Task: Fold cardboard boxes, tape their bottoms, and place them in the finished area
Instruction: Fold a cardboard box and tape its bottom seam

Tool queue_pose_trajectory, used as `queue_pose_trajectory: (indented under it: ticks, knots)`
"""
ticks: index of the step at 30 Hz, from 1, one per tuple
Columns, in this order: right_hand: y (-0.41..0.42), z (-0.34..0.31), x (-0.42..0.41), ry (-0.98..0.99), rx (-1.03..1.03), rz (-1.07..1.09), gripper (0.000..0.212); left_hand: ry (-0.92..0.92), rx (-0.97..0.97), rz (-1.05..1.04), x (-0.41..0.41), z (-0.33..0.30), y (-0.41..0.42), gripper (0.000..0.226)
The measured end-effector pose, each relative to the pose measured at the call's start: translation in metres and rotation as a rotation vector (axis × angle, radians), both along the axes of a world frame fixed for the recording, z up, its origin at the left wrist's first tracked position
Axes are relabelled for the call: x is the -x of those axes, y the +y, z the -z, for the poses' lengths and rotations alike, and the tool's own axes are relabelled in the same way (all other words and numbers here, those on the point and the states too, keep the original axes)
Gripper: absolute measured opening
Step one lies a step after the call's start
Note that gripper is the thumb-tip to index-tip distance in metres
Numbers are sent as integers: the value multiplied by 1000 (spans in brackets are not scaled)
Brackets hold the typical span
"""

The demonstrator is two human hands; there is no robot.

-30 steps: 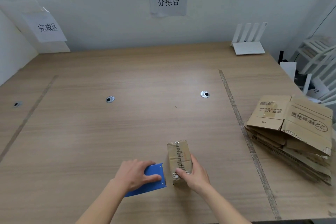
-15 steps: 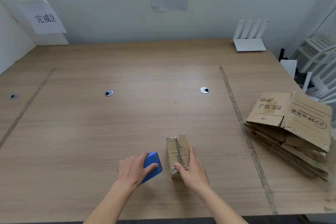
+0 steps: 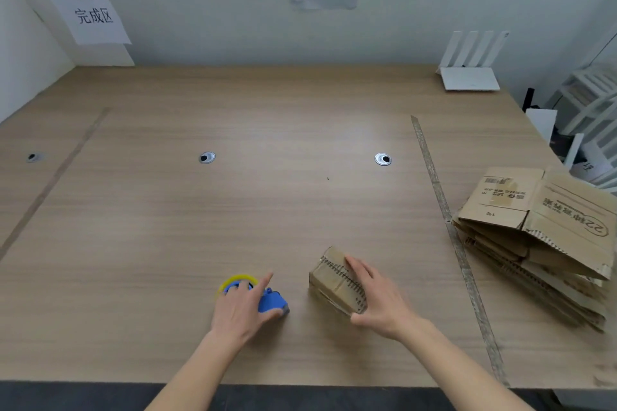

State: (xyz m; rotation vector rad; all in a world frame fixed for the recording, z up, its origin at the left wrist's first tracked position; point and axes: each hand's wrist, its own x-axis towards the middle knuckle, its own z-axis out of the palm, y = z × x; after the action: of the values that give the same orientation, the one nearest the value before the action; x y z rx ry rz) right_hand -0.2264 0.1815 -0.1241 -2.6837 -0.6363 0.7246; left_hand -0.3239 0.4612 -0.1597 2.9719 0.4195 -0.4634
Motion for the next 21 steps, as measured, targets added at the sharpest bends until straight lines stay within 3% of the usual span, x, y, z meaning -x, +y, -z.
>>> queue_pose_trajectory:
  ticks: [3,7,9,11,14,17,21]
  knots:
    - [-12,-12,-18,4,75,-204,116,-198,113,122,-17,-20,-14,100]
    - [-11,-21,-30,-149,47,-361,103,-149,325,433,-42,-35,-53,105]
    - [-14,-19,-25,-299,-10,-224,93,-122,398,400,-46,-31,-69,95]
    - [-22,-15,-17,-371,-102,101,73,-128,459,342,-45,-25,-80,82]
    - [-30,-4,-2,-198,-204,327,50,-142,504,264,-41,-18,-91,72]
    - [-30,6,9,76,-338,245,61,-153,571,197,-41,-15,-101,68]
    - [-24,13,12,160,-433,228,70,-139,650,212,-41,-13,-112,75]
